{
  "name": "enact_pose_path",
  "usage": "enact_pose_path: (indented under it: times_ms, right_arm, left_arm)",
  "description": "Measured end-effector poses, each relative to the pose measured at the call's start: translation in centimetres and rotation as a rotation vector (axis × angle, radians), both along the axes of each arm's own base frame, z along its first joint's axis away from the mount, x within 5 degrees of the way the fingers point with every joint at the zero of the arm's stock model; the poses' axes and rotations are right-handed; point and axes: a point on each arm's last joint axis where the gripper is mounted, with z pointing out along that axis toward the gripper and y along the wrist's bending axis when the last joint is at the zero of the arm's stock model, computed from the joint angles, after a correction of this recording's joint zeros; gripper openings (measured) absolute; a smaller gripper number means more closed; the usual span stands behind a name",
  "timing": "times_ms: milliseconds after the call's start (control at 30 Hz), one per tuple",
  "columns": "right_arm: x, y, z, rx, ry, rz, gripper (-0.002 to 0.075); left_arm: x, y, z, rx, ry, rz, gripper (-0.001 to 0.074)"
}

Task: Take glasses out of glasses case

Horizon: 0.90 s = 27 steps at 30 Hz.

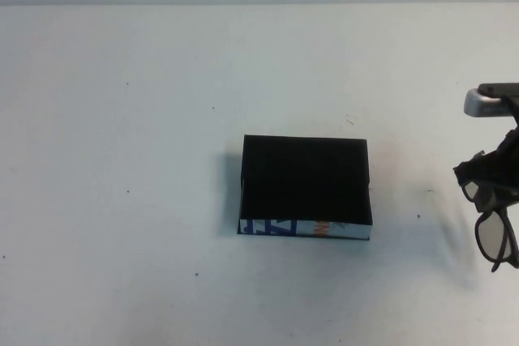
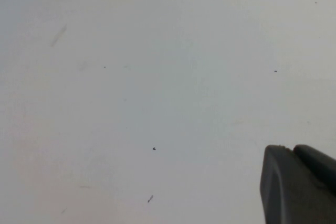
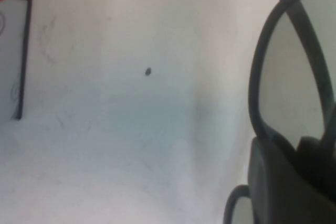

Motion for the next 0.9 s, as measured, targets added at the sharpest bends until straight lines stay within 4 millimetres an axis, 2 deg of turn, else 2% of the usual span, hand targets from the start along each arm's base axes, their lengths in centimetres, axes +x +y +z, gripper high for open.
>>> enact_pose_path:
  times_ms: [167,267,400,500,600,700,833,900]
  right_arm:
    - [1.5,0.2,-2.6,0.003,0.003,-0.020,0.0074]
    - [1.9,0.2,-3.9,0.003,0.023,-0.025,0.0127]
    - [2.0,0.2,-4.3,0.005,0.028,-0.029,0.0227]
    - [1.9,0.2,-3.6,0.007,0.007,-0.029,0.0260]
    - [1.4,0.2,-1.1,0.016,-0.068,-0.026,0.0267]
    - [-0.3,0.0,3.6,0.019,-0.223,0.037,0.0261]
    - [-4.6,-0.1,10.1,0.034,-0.501,0.135,0.0235]
    - [-7.0,-0.3,12.4,0.053,-0.641,0.129,0.0216]
  left_arm:
    - [0.0,0.0,0.0,0.000,0.000,0.000,-0.0004]
    - [0.0,0.0,0.0,0.000,0.000,0.000,-0.0004]
    - [0.0,0.0,0.0,0.000,0.000,0.000,-0.0004]
    - [0.0,0.0,0.0,0.000,0.000,0.000,-0.0005]
    - [0.0,0.0,0.0,0.000,0.000,0.000,-0.0004]
    - [0.0,0.0,0.0,0.000,0.000,0.000,-0.0004]
    - [0.0,0.0,0.0,0.000,0.000,0.000,-0.0005]
    - [0.0,0.0,0.0,0.000,0.000,0.000,-0.0004]
